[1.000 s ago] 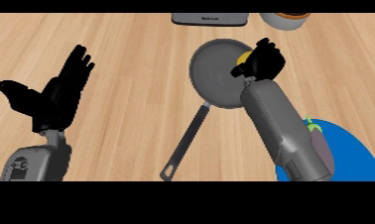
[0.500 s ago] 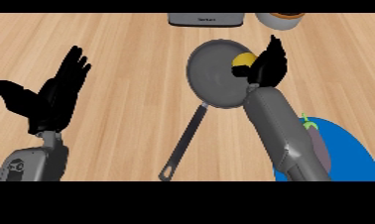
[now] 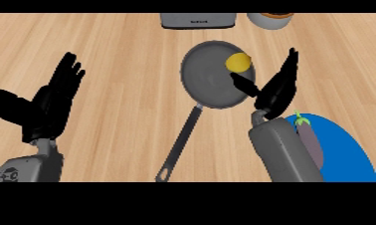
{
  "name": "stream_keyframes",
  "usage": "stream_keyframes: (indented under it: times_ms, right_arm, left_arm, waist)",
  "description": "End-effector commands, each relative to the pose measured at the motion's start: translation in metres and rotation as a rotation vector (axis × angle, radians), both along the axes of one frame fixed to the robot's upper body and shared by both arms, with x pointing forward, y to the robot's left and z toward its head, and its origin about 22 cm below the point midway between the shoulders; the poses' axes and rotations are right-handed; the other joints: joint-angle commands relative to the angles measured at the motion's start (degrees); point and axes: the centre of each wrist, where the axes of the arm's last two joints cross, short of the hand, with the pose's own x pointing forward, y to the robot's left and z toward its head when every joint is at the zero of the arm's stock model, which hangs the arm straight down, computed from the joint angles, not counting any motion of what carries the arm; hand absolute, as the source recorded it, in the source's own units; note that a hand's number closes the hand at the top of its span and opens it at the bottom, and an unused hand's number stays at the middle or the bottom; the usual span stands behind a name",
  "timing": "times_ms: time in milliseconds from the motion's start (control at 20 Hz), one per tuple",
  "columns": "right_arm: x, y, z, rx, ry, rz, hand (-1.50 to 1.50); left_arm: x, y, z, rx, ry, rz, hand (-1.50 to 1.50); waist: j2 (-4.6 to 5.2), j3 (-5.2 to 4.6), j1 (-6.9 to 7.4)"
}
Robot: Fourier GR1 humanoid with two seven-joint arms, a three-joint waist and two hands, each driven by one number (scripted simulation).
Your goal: Pick the lemon from the plate and place it in the pan
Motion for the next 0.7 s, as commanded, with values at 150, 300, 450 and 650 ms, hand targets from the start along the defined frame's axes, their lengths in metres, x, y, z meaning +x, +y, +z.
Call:
stream_keyframes:
  times_ms: [150, 300, 450, 650]
  right_arm:
    - [-0.096, 0.013, 0.015, 0.192, -0.193, 0.078, -1.5]
    - [-0.151, 0.007, 0.006, 0.157, -0.19, 0.089, -1.5]
    - [-0.18, 0.017, 0.011, 0.143, -0.208, 0.074, -1.5]
    - [-0.2, 0.018, -0.004, 0.107, -0.17, 0.048, -1.5]
  left_arm:
    - [-0.003, 0.007, 0.002, 0.002, 0.001, 0.016, 0.0]
    - [-0.006, 0.002, -0.006, 0.006, -0.004, 0.009, 0.0]
    - [-0.006, 0.004, 0.01, 0.008, -0.018, -0.001, 0.0]
    - [0.014, -0.017, -0.007, -0.002, -0.006, -0.006, 0.0]
  waist:
    - [-0.13, -0.01, -1.1]
    - [0.31, -0.03, -0.49]
    - [0.52, -0.06, 0.37]
    - [0.79, -0.05, 0.56]
